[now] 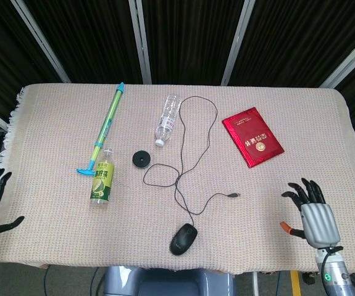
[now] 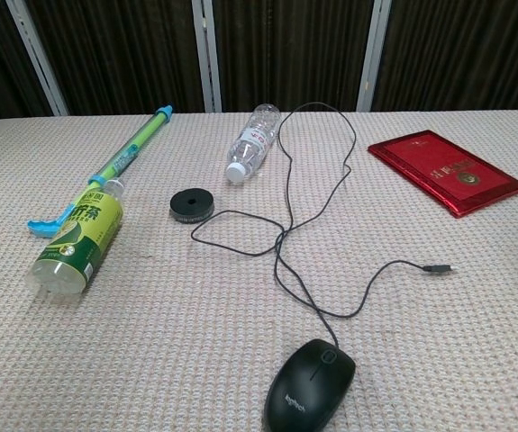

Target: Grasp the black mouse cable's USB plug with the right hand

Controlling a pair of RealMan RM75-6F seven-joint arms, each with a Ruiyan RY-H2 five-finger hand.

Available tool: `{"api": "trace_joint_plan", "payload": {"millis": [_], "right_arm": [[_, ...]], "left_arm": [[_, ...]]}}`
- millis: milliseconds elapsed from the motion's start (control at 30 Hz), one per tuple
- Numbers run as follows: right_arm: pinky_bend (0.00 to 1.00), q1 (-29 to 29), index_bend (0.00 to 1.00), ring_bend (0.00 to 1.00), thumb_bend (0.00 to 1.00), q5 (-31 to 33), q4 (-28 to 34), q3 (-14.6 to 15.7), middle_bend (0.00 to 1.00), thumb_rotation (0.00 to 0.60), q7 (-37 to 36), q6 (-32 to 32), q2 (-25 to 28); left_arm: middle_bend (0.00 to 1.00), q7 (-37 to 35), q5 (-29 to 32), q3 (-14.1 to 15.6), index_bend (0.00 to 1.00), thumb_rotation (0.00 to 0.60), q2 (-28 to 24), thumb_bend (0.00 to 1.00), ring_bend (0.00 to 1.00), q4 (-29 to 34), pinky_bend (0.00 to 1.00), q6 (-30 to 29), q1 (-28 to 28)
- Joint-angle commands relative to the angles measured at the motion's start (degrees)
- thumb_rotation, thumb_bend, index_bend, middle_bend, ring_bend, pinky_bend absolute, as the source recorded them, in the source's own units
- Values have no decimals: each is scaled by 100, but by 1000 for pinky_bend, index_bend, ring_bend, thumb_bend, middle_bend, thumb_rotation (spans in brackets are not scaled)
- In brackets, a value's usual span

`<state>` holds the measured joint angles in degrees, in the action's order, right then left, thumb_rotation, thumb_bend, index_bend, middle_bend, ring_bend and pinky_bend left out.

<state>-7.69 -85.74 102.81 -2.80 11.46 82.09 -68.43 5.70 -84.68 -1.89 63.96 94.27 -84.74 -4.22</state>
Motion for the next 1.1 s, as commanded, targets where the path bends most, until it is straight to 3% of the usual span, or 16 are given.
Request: {"api": "trace_joint_plan", "payload": {"millis": [33,233,433,767,1100], "right_arm": [[0,-292,359,21,102,295,233,-258,197,600,351,-336,-132],[0,-933,424,22,146,1387,456,-716,228,600,1307,-1096,-630],[0,-1451,478,25,186,2216,48,-962,252,600,2149,-1302,-1478],[0,-1738,495,26,228,2857,-510,-895,258,600,2648,-1242,-2325],[0,-1898,481,26,249,3089,-1083,-854,264,600,2671,-1278,-2739]], "left_arm": [[0,28,-34,22,0,600,20,46,0,15,0,20,-13],[0,-3,-26,19,0,599,34,51,0,28,0,61,-37],[0,-93,-12,14,0,600,13,51,0,31,0,101,-56],[0,-234,8,21,0,600,-34,51,0,32,0,98,-36],[0,-246,53,19,0,600,-41,53,0,45,0,118,-33]]}}
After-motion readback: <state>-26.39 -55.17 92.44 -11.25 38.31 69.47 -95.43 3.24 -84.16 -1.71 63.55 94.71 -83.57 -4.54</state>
